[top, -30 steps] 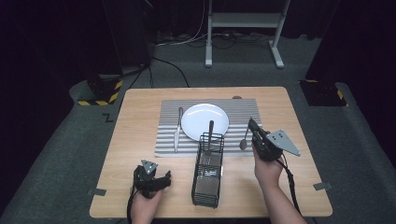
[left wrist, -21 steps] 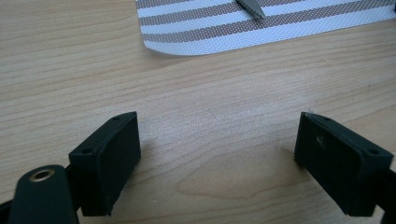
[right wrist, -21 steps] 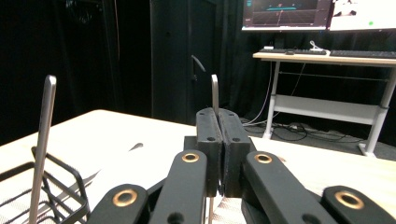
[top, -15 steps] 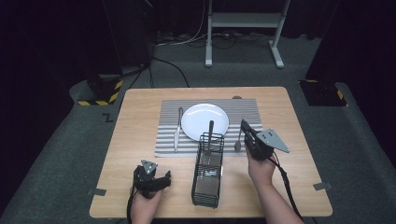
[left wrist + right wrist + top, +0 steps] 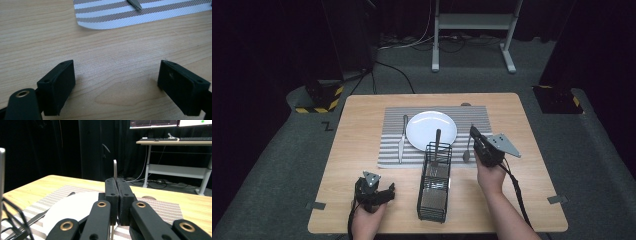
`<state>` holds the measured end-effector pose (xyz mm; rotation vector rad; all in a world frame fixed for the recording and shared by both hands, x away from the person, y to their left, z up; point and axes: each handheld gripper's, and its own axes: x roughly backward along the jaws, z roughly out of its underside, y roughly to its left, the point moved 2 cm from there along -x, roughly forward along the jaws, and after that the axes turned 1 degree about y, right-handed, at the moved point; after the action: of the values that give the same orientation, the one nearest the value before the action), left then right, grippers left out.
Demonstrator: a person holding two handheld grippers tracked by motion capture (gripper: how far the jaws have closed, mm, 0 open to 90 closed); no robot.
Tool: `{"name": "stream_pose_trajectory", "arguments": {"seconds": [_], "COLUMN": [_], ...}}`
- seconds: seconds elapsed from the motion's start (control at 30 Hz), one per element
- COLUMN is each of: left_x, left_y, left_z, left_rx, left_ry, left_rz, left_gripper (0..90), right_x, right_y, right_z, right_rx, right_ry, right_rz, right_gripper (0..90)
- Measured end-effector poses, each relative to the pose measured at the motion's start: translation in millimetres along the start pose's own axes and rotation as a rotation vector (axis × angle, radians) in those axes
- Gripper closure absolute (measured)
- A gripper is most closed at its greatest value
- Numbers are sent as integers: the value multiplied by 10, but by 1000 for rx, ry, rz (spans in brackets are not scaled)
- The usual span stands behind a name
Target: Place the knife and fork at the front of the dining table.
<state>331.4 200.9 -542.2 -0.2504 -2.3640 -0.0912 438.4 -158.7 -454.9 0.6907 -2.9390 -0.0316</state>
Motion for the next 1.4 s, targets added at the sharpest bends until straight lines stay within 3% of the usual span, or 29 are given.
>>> {"name": "stream_pose_trajectory", "arguments": {"seconds": [0.6, 1.4], "left_x": [0, 2], "left_y": [4, 17], "left_z": [0, -1], "left_rx": [5, 13], "left_ry": [2, -2], "left_rz": [-7, 7], "left_gripper": [136, 126], "right_x": [-557, -893], "right_y": [-164, -368], "right_z": [74, 201], "right_rx": [-85, -160], "right_ry": [41, 92], "right_rz": [12, 48], "right_gripper": [886, 882]}}
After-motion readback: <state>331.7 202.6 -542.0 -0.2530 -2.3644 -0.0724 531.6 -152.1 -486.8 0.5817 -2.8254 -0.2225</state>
